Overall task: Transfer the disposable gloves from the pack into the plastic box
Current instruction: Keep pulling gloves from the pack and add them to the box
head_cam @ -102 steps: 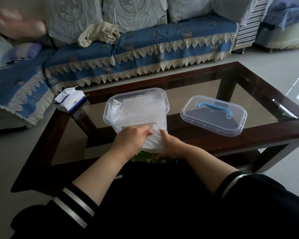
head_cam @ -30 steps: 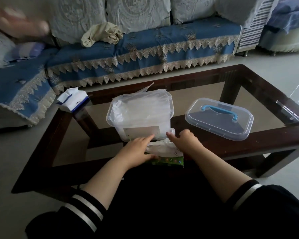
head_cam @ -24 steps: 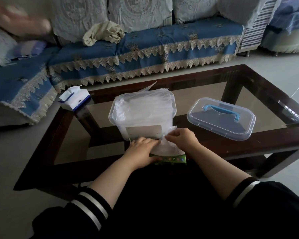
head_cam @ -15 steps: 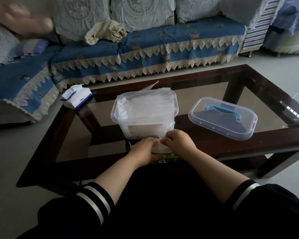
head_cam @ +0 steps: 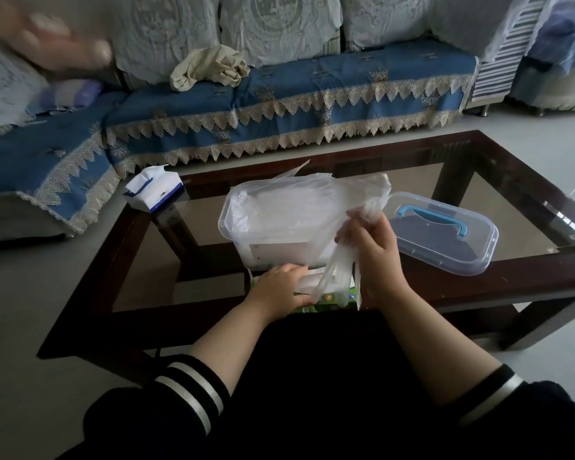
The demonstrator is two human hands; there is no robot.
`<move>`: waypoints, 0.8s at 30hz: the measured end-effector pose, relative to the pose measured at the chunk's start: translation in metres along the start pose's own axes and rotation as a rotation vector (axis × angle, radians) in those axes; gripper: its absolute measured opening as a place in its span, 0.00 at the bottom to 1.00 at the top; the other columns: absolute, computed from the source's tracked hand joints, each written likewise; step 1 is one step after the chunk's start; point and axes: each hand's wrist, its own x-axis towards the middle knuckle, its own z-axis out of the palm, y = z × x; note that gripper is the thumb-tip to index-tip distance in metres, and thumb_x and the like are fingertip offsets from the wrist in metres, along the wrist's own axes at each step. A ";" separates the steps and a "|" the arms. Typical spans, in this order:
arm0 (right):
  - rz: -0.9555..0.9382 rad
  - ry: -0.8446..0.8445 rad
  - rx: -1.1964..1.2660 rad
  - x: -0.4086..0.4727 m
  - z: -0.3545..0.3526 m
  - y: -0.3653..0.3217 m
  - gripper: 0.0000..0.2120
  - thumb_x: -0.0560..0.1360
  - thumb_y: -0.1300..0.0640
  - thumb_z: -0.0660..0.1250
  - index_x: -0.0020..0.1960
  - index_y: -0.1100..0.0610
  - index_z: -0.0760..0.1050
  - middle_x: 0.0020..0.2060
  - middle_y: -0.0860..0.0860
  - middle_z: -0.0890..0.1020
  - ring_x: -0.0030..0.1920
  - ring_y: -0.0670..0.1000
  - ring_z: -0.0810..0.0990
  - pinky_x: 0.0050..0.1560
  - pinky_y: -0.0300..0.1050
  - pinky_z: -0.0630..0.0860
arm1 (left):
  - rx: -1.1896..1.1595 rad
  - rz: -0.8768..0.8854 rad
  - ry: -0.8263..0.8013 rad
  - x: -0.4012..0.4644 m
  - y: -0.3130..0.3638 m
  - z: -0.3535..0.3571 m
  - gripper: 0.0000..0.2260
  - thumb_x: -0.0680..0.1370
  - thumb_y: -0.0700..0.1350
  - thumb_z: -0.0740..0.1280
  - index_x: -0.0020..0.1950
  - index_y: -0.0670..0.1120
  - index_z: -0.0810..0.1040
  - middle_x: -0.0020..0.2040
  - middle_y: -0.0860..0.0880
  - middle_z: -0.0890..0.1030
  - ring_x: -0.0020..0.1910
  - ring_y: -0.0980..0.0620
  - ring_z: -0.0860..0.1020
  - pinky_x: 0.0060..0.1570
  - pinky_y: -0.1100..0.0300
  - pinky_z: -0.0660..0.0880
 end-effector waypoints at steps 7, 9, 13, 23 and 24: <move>0.307 -0.228 0.031 0.003 -0.007 -0.006 0.09 0.72 0.71 0.67 0.51 0.62 0.75 0.37 0.54 0.80 0.38 0.52 0.79 0.44 0.44 0.79 | -0.961 -0.085 0.301 -0.019 0.014 -0.044 0.29 0.74 0.64 0.51 0.63 0.48 0.76 0.56 0.48 0.82 0.55 0.51 0.80 0.60 0.53 0.76; 0.335 -0.332 0.023 0.002 -0.007 -0.002 0.13 0.68 0.67 0.71 0.51 0.62 0.75 0.40 0.56 0.82 0.41 0.54 0.81 0.49 0.47 0.79 | -0.988 -0.082 0.212 -0.021 0.031 -0.052 0.36 0.71 0.67 0.52 0.70 0.46 0.71 0.57 0.49 0.81 0.57 0.52 0.79 0.61 0.55 0.75; 0.372 -0.477 0.119 -0.001 -0.006 0.003 0.20 0.69 0.63 0.72 0.59 0.68 0.74 0.57 0.66 0.79 0.58 0.65 0.78 0.63 0.58 0.73 | -0.981 -0.102 0.358 -0.015 0.055 -0.048 0.19 0.75 0.51 0.70 0.66 0.52 0.74 0.47 0.49 0.79 0.51 0.51 0.81 0.55 0.54 0.78; 0.441 -0.178 0.048 0.009 -0.022 -0.008 0.11 0.76 0.63 0.67 0.38 0.55 0.68 0.32 0.50 0.74 0.24 0.45 0.70 0.22 0.36 0.64 | -0.781 -0.068 0.396 -0.039 0.034 -0.081 0.28 0.80 0.40 0.65 0.76 0.57 0.60 0.49 0.49 0.81 0.26 0.60 0.71 0.40 0.59 0.79; 0.432 -0.181 0.059 0.009 -0.022 -0.008 0.12 0.76 0.63 0.67 0.38 0.54 0.67 0.33 0.50 0.78 0.23 0.45 0.70 0.21 0.35 0.61 | -0.740 -0.070 0.386 -0.041 0.029 -0.084 0.29 0.80 0.40 0.65 0.76 0.58 0.59 0.51 0.51 0.81 0.26 0.55 0.72 0.35 0.64 0.76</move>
